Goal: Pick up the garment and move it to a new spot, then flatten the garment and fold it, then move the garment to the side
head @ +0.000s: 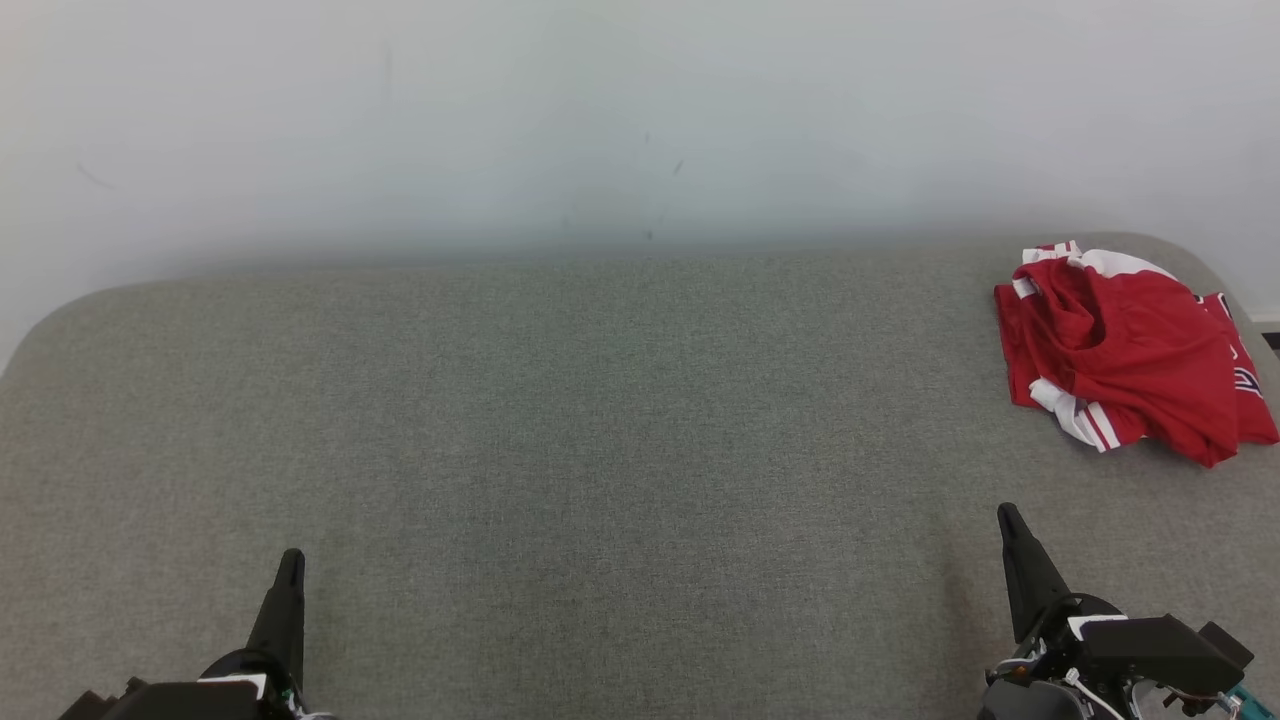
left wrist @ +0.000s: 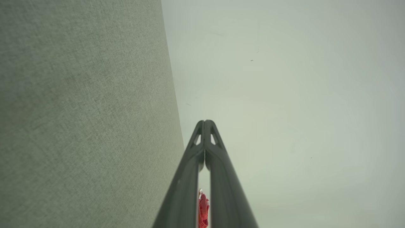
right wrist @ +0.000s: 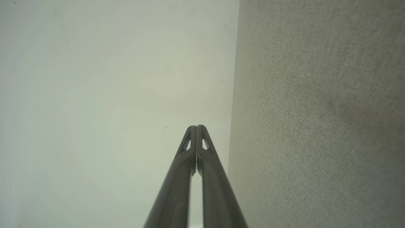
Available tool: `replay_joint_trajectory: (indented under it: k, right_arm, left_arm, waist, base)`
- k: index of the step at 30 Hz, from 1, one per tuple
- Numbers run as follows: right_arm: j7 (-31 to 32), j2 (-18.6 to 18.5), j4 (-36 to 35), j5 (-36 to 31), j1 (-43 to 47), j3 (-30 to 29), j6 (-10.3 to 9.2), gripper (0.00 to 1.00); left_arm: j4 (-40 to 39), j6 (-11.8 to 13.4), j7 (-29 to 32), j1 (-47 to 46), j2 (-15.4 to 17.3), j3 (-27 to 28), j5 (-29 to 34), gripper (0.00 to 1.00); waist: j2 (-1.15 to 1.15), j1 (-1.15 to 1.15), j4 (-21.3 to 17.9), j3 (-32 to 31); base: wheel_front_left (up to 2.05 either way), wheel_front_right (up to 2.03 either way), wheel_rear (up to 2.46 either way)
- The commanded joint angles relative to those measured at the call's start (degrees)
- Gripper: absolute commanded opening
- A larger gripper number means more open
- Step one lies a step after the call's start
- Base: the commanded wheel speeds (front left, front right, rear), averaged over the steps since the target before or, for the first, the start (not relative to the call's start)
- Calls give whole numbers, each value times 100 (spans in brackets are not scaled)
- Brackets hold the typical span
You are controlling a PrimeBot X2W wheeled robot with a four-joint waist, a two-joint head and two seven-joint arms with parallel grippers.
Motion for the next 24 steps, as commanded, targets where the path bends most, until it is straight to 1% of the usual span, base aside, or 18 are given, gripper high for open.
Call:
replay_joint_trajectory:
  k: [1,24]
  right_arm:
    - [16,13,-9,7,-45,-5,-12,0]
    - [15,13,-9,8,-44,-4,-12,0]
  left_arm:
    - [-20,-8,13,-56,13,21,-32,0]
    - [-20,-8,13,-55,13,21,-32,0]
  waist:
    - [0,0,0,0]
    - [0,0,0,0]
  base:
    - [0,0,0]
    - [0,0,0]
